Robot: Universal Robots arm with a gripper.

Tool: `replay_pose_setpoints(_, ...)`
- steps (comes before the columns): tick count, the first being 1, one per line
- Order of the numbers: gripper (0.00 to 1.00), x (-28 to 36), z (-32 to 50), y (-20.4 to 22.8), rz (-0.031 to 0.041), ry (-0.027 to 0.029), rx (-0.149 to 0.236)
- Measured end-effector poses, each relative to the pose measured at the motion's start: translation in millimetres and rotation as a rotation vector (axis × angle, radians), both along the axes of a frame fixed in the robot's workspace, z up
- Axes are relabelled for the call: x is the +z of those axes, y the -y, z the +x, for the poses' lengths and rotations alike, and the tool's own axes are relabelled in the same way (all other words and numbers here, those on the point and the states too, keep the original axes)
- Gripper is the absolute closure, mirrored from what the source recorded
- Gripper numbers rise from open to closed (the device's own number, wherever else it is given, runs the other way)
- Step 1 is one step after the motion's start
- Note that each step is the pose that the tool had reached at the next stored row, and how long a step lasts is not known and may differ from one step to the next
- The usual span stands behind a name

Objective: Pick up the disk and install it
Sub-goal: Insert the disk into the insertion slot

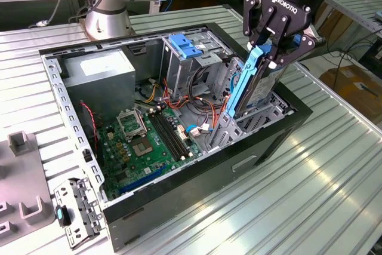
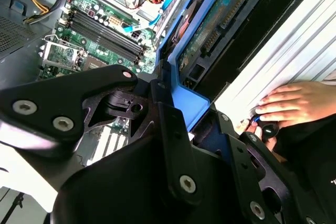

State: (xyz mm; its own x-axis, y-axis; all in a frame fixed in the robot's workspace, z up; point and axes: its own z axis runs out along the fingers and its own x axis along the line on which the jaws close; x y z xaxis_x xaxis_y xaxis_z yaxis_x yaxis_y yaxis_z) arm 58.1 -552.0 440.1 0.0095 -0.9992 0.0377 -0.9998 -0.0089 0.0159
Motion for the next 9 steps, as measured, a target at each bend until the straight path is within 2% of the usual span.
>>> replay_pose_setpoints(7, 0.63, -5.6, 0.0, 0.4, -0.0009, -0.0001, 0.0)
replay_pose_setpoints(9, 0.63, -9.2, 0.0, 0.9, 0.0017, 0.0002, 0.0)
